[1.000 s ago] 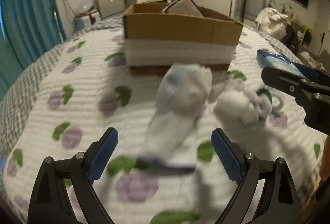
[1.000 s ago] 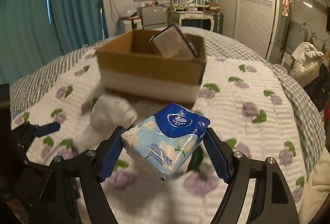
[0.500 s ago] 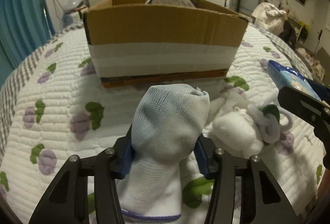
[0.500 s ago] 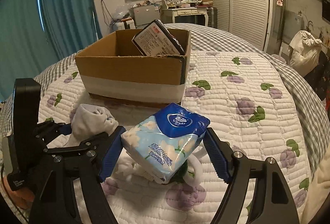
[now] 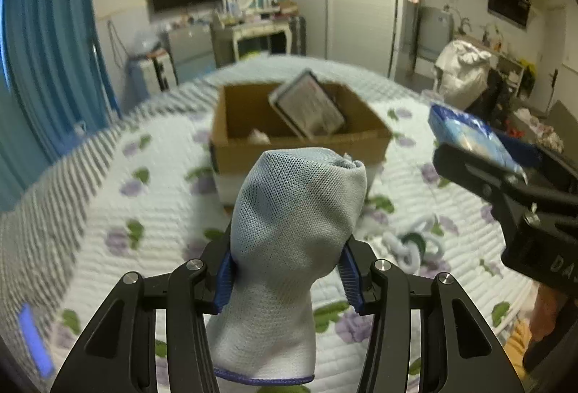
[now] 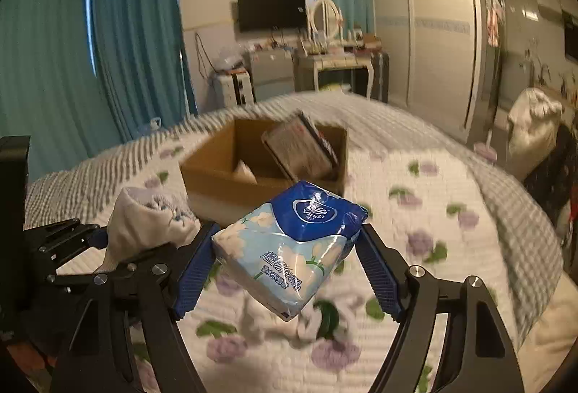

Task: Organize soft objects
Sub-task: 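Grasp the blue-and-white tissue pack with the right tool while the left tool grasps the white sock, then lower both held items into the box and open both tools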

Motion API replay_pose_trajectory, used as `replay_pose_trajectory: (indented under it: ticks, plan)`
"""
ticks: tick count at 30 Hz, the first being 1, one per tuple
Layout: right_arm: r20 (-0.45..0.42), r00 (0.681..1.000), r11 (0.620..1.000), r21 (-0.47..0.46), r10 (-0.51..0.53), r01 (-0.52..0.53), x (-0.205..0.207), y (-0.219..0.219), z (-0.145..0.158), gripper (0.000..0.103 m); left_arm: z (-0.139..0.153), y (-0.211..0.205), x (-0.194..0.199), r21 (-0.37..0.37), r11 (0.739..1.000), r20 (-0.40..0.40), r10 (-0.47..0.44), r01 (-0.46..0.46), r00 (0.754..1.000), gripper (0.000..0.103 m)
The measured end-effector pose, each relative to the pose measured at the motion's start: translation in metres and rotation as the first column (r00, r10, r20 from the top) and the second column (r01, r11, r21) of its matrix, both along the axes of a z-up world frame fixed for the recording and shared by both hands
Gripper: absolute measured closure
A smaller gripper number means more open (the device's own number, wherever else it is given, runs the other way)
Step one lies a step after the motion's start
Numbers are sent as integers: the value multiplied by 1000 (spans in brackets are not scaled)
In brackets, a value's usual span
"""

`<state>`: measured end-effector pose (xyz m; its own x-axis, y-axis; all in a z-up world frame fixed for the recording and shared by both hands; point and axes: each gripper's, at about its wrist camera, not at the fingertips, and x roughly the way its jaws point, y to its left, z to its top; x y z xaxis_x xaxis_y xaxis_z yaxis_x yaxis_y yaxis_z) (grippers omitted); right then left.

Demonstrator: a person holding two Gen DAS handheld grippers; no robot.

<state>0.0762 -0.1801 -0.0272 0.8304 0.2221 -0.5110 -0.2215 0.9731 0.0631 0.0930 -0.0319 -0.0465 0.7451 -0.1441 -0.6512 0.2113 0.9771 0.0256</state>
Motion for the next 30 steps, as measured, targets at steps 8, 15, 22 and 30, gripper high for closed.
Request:
replay_pose_trajectory:
  ticks: [8,15,22,30]
  plan:
    - [121,991,999,-17,49,-47,35,12,69,26,54,15,38,-49,998,91,36,-32,995,55]
    - [91,994,998,7,56,-57,107,17,70,26,58,15,106,-44,997,100,60,-56,993,55]
    - [-22,999,999,15,33,-32,176,14,15,27,18,5,160,-38,997,37,63,-61,997,55]
    - [-92,995,998,48,32,-28,212,-9,-30,28,-18,-9,185,-14,998,-3,53,-53,999,55]
